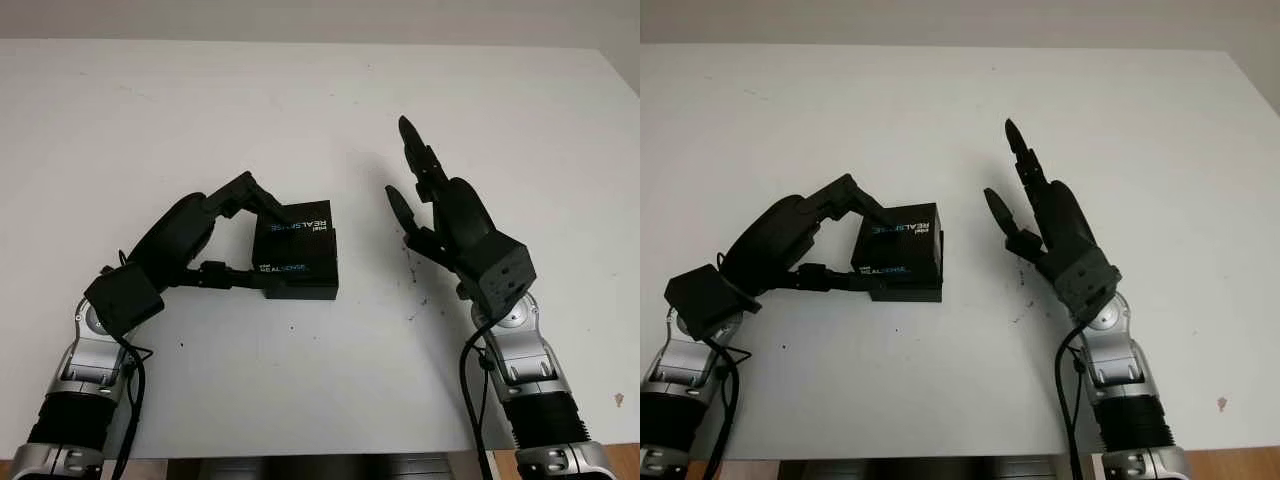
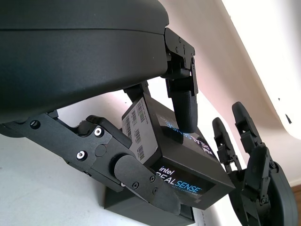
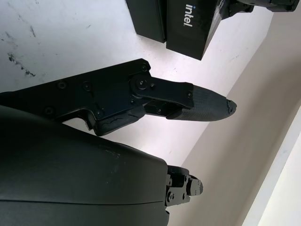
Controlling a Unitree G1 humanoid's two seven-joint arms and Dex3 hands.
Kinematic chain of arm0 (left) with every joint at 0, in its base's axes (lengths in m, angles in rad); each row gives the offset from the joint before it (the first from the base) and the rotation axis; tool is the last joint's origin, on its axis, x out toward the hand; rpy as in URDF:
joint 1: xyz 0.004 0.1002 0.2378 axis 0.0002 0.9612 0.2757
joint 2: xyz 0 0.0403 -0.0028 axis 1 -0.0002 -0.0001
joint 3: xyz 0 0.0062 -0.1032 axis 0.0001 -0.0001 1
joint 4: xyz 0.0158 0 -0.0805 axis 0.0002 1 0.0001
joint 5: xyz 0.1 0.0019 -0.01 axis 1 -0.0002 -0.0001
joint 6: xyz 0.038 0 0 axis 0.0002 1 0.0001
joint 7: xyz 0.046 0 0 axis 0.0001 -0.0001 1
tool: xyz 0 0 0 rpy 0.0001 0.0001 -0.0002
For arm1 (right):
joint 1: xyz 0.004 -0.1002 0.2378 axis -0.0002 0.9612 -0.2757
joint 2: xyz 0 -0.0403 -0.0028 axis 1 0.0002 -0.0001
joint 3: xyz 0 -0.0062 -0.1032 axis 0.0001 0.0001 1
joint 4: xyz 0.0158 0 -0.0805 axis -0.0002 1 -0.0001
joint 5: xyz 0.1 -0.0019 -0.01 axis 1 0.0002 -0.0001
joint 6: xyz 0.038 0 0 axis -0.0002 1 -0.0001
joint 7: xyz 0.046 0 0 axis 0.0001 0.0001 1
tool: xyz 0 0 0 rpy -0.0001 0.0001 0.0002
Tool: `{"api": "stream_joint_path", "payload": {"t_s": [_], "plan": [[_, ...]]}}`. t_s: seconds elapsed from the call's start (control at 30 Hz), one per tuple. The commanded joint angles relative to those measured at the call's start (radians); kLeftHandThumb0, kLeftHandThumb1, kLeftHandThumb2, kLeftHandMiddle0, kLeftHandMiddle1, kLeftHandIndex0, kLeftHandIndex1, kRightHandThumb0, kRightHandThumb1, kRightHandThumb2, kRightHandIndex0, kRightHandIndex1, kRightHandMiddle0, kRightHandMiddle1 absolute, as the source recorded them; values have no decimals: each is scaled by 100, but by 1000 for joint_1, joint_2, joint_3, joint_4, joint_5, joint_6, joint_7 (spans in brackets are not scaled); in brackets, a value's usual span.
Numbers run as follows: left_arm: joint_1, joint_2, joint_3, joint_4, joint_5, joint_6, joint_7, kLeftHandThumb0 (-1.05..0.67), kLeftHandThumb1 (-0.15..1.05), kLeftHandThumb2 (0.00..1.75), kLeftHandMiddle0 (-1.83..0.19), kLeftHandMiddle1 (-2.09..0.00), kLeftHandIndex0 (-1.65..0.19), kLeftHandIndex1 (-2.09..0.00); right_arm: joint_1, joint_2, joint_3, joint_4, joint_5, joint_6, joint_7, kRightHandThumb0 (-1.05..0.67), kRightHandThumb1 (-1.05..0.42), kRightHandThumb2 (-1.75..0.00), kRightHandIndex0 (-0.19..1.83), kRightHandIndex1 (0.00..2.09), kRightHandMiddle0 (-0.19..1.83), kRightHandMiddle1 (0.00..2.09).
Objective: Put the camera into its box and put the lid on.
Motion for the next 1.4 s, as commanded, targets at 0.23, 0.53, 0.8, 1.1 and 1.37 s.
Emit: {"api": "stream_joint_path", "payload": {"t_s": [0.23, 0.53, 0.8, 1.1, 1.37], "plan": [[24, -3, -8, 3, 37, -21, 22, -27, 105, 11, -27, -153, -18, -142, 9, -7, -5, 0, -6, -12, -5, -70, -105, -59, -5, 5, -5, 5], [35, -10, -15, -11, 31, -8, 15, -28, 105, 11, -28, -153, -20, -140, 11, -9, -4, -5, -19, -8, -9, -70, -105, -60, -4, 5, -5, 5], [35, -22, -27, -15, 21, -52, -1, -29, 105, 12, -24, -162, -16, -148, 10, -3, -5, -3, -16, -4, -14, -70, -105, -60, -4, 6, -5, 5], [30, -16, -45, -8, 76, -99, 19, -29, 104, 9, -19, -168, -15, -151, 7, -2, -5, 7, -4, -15, -9, -70, -105, -59, -5, 5, -5, 5], [15, -10, -57, 25, 136, -136, 50, -26, 102, 6, -23, -165, -20, -150, 8, -4, -5, 5, -8, -11, -16, -70, -105, -59, -4, 5, -4, 6]]}}
